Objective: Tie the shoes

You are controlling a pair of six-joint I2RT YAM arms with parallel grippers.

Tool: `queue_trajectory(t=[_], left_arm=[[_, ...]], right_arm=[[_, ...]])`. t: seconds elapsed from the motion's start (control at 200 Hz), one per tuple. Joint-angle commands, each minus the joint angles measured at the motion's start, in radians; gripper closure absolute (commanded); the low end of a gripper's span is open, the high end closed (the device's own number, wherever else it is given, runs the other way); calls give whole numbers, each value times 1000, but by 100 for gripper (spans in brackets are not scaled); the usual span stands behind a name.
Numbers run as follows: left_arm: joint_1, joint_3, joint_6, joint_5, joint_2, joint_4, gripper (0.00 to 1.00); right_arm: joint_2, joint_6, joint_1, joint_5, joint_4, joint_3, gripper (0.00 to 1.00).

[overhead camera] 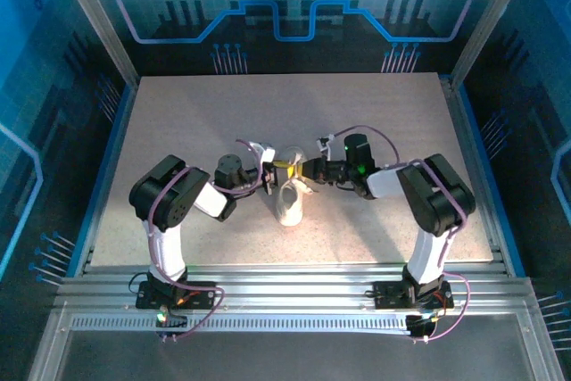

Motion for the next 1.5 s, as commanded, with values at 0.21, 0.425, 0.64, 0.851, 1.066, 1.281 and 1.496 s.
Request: queue_trajectory(t=[0.21,0.425,0.64,0.851,1.066,1.281,1.496], left_arm=[[10,-23,-29,33,27,71,100],[10,-31,-23,34,31,72,100],[10,-24,-19,37,43,72,100],[11,-17,-13,38,51,75,100],[10,-7,-9,39,60,75,100],[7,-2,-7,45,70,75,100],[4,1,-5,47,71,75,100]], right_arm=[[-167,-315,-18,131,-360,28,100],[-179,-343,-19,153,-416,39,100],[-152,-313,-23,146,-399,47,87],[-99,-249,-38,108,-362,83,74],[-52,-191,-36,64,-331,117,67],[-9,-130,-23,37,-286,123,63],[25,-85,-2,32,-248,123,61]])
